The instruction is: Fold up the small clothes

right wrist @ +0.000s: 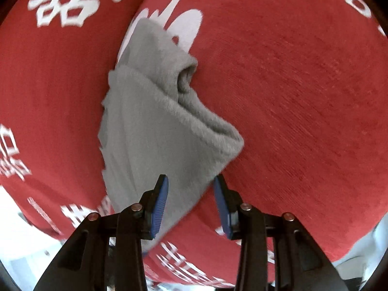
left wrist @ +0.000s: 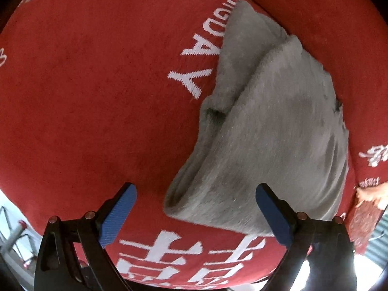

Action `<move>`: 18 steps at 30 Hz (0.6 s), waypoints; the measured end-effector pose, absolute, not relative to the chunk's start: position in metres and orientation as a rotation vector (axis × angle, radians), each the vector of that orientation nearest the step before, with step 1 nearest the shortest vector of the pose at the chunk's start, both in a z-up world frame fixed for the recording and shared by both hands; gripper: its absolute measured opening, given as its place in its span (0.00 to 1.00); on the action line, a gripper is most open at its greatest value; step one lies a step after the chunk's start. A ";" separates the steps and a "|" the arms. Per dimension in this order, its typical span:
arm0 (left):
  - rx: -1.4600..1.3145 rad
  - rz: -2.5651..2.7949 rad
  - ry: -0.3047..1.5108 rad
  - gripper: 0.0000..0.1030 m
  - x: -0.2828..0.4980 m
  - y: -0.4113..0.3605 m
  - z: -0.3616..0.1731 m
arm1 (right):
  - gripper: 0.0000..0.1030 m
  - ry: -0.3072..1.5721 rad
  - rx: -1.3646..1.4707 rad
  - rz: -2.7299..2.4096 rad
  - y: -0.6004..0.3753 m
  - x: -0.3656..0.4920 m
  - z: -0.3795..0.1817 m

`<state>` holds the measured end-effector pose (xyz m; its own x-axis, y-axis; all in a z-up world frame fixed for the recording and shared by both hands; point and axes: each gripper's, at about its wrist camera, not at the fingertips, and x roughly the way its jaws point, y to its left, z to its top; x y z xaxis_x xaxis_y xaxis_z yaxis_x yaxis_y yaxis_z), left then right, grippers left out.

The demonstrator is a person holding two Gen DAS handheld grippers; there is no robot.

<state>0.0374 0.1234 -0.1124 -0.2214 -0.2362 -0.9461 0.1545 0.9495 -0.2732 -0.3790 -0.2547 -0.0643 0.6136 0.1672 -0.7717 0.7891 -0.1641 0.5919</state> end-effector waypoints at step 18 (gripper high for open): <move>0.114 -0.473 1.649 0.11 0.031 0.124 -0.100 | 0.07 1.062 1.446 -0.748 -0.283 -0.377 -0.049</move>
<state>0.0310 0.1240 -0.0999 -0.1431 -0.1988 -0.9695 0.3453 0.9080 -0.2372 -0.3774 -0.2827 -0.0493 0.3904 0.1963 -0.8995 0.9130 0.0430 0.4056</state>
